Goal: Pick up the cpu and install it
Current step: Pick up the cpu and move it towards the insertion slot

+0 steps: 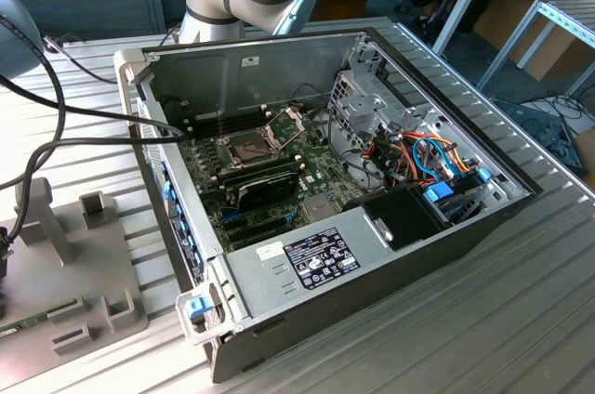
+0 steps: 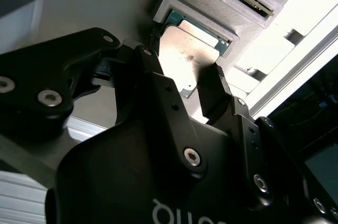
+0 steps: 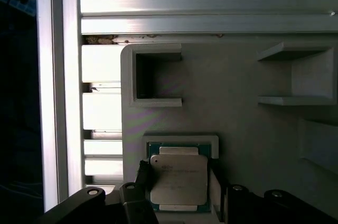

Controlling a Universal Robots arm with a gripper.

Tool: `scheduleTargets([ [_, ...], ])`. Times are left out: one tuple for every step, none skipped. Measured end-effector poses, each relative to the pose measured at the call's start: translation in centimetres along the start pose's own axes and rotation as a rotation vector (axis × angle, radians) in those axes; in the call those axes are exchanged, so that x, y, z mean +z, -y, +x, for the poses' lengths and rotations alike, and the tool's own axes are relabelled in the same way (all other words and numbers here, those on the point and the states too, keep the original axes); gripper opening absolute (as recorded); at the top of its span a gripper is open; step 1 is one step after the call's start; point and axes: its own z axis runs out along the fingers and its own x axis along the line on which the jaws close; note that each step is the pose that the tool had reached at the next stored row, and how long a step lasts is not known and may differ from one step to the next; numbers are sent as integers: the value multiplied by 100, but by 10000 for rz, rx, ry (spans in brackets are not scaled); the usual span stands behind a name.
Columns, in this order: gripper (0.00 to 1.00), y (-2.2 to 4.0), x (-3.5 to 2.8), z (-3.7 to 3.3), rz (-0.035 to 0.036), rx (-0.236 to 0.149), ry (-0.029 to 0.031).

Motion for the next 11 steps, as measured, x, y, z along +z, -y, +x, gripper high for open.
scheduleTargets([
  [54,0,-5,0,0,0,-1],
  [54,0,-11,1,0,0,0],
  [54,0,-18,1,0,0,0],
  [54,1,-26,1,0,0,0],
  [54,1,-35,2,0,0,-1],
  [54,1,-44,2,0,0,0],
  [54,1,-56,3,0,0,0],
  [54,1,-66,3,0,0,0],
  [54,2,-79,3,-1,0,0],
  [54,2,-92,4,0,0,0],
  [54,2,-108,4,-1,0,1],
])
